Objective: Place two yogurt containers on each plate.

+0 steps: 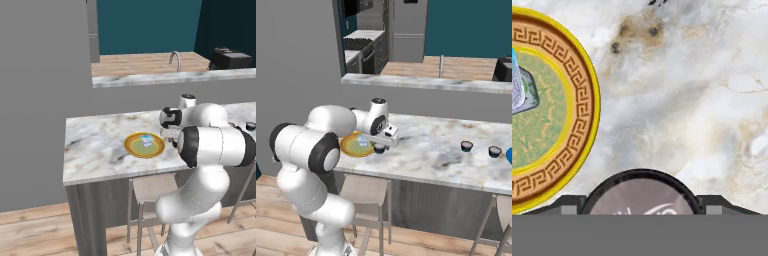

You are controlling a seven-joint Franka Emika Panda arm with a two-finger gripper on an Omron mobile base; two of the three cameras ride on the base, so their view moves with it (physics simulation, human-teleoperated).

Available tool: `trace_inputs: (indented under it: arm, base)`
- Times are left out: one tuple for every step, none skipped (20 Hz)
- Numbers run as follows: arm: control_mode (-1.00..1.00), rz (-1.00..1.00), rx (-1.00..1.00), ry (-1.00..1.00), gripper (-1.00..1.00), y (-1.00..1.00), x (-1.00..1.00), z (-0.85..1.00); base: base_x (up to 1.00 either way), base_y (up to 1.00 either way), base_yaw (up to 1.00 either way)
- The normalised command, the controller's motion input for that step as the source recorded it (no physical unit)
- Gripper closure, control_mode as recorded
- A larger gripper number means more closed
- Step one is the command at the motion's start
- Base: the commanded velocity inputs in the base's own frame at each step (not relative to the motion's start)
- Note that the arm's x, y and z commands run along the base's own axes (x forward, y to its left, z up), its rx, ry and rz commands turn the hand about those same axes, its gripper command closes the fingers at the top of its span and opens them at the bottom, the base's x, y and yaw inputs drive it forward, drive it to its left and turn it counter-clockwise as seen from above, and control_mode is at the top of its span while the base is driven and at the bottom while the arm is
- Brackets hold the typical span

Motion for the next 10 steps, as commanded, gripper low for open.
trace_inputs:
  arm:
    - [-1.00, 0.00, 0.00, 0.00, 1.00, 0.72, 0.00, 0.32]
    - [-1.00, 0.00, 0.00, 0.00, 1.00, 0.64, 0.00, 0.31]
    - [-1.00, 0.00, 0.00, 0.00, 1.00, 0.59, 0.00, 0.36]
    - [-1.00, 0.00, 0.00, 0.01, 1.00, 0.56, 0.00, 0.42]
    - [-1.00, 0.00, 0.00, 0.01, 1.00, 0.52, 0.00, 0.38]
    - [-1.00, 0.00, 0.02, 0.02, 1.00, 0.44, 0.00, 0.29]
    - [-1.00, 0.00, 0.00, 0.03, 1.00, 0.49, 0.00, 0.20]
    - [-1.00, 0.00, 0.00, 0.04, 1.00, 0.54, 0.00, 0.13]
    - [-1.00, 0.00, 0.00, 0.05, 1.00, 0.54, 0.00, 0.10]
    - [-1.00, 0.00, 0.00, 0.05, 1.00, 0.57, 0.00, 0.06]
  base:
    - [0.00, 0.00, 0.00]
    - [0.00, 0.00, 0.00]
    - [0.00, 0.00, 0.00]
    - [0.00, 0.00, 0.00]
    - [0.00, 0.00, 0.00]
    - [0.00, 0.00, 0.00]
    - [0.00, 0.00, 0.00]
    - [0.00, 0.00, 0.00]
    - [0.00, 0.00, 0.00]
    - [0.00, 0.00, 0.00]
